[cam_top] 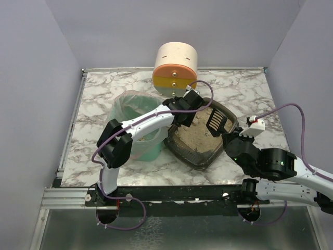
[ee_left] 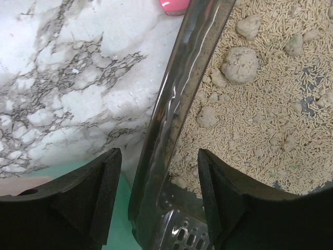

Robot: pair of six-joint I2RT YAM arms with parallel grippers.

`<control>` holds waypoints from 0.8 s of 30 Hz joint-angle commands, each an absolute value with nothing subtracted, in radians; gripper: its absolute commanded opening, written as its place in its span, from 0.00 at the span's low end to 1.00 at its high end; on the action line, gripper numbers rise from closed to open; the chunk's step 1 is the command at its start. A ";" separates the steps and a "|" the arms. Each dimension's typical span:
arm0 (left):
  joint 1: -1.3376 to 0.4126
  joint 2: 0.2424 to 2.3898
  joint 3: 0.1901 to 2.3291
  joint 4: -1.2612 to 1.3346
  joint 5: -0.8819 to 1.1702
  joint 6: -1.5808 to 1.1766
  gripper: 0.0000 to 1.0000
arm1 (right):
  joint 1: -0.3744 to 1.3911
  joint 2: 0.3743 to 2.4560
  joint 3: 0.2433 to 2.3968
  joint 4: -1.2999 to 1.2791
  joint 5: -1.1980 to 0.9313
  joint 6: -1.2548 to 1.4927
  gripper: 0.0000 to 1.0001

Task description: Clean the litter box

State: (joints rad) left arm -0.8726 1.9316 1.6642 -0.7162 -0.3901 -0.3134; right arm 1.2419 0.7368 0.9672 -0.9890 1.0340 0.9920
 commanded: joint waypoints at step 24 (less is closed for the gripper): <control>-0.846 1.977 1.592 -0.659 -0.255 -0.387 0.07 | 1.240 0.760 0.953 -0.956 1.061 0.991 0.01</control>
State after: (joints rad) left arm -0.8410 2.0129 1.6428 -0.6605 -0.3038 -0.3176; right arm 1.2419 0.7395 0.9630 -0.9802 1.0351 0.9695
